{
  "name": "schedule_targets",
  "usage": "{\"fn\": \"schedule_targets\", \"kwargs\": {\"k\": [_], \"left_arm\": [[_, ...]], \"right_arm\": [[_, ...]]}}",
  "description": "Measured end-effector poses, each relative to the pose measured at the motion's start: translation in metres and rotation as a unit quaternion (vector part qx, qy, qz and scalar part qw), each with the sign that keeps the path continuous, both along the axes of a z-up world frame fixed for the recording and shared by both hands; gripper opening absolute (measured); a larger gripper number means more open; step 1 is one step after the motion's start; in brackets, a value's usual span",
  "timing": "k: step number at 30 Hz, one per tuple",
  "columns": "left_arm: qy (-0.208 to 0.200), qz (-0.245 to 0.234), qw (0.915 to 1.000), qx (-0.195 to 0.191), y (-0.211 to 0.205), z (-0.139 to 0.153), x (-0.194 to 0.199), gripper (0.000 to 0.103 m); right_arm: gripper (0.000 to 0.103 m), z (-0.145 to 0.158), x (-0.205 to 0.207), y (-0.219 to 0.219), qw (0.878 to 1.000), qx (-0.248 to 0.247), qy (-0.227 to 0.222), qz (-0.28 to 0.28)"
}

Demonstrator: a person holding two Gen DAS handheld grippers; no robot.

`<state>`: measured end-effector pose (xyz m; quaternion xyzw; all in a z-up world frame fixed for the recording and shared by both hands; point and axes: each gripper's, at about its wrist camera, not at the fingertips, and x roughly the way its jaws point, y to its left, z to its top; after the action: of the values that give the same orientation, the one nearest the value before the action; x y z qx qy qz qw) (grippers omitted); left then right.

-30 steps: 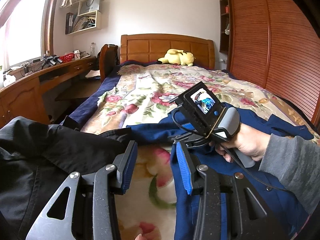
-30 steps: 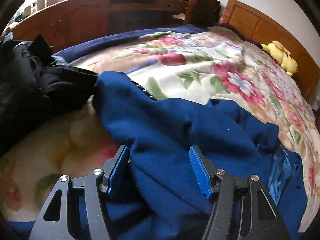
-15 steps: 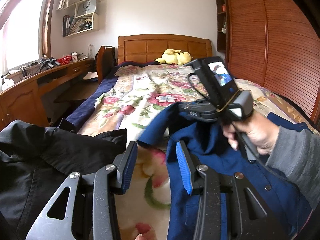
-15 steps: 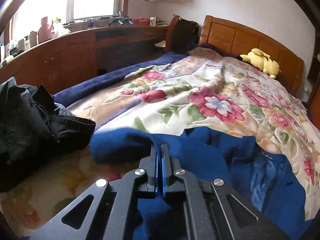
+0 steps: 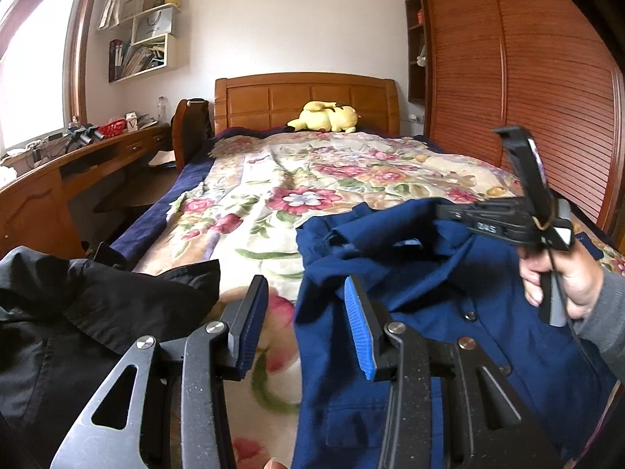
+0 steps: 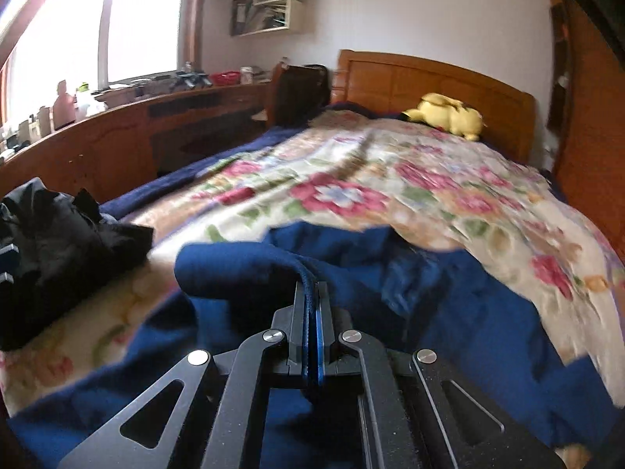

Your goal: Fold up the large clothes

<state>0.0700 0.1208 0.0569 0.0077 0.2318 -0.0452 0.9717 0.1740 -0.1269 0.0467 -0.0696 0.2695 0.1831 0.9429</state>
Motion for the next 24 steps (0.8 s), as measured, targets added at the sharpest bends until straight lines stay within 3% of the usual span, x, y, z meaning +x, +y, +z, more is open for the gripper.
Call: {"fn": "schedule_targets", "kwargs": {"k": [5, 10, 12, 14, 16, 19, 24], "left_arm": [[0.003, -0.014, 0.9999, 0.004, -0.008, -0.004, -0.001, 0.042], [0.020, -0.020, 0.9996, 0.004, -0.012, -0.017, 0.007, 0.042], [0.028, -0.025, 0.9993, 0.001, -0.014, -0.023, 0.010, 0.042], [0.030, -0.027, 0.9992, 0.003, -0.017, -0.025, 0.008, 0.042], [0.030, -0.029, 0.9991, 0.005, -0.019, -0.024, 0.006, 0.042], [0.023, -0.028, 0.9993, 0.005, -0.020, -0.021, 0.003, 0.042], [0.015, -0.025, 0.9996, 0.007, -0.020, -0.017, 0.000, 0.042]], "right_arm": [[0.002, -0.008, -0.025, -0.030, 0.999, 0.000, 0.027, -0.031], [0.002, -0.015, -0.050, -0.040, 0.997, -0.039, 0.048, -0.052], [0.011, -0.016, -0.055, -0.045, 0.997, -0.033, 0.051, -0.054], [0.038, -0.016, -0.063, -0.046, 0.997, -0.030, 0.055, -0.050], [0.049, -0.011, -0.073, -0.047, 0.997, -0.021, 0.052, -0.044], [0.056, -0.003, -0.077, -0.048, 0.999, -0.013, 0.038, -0.036], [0.056, 0.002, -0.077, -0.023, 1.000, -0.010, 0.014, -0.006]]}}
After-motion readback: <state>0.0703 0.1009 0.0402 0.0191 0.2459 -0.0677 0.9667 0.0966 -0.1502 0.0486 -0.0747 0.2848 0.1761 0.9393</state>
